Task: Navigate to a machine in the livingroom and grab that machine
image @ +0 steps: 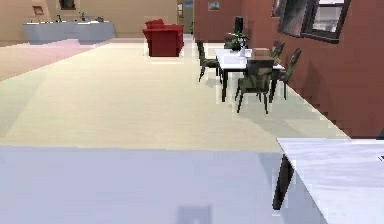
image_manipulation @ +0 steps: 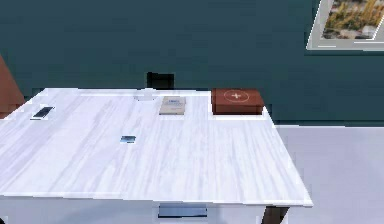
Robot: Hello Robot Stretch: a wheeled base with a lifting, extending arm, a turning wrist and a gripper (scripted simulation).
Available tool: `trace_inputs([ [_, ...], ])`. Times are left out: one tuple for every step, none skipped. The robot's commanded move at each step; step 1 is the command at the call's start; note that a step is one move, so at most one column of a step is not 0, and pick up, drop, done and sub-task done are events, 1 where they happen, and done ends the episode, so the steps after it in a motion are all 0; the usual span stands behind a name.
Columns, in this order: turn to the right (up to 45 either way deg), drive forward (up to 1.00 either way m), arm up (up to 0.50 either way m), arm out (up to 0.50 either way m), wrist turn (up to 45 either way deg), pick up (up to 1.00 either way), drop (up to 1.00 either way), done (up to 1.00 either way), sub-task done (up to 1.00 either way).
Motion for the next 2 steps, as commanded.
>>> trace_inputs([
  [0.0, 0.00, 0.00, 0.50, 0.0, 0.00, 0.00, 0.00, 0.00],
  [0.0, 0.00, 0.00, 0.00, 45.0, 0.00, 0.00, 0.00, 0.00],
])
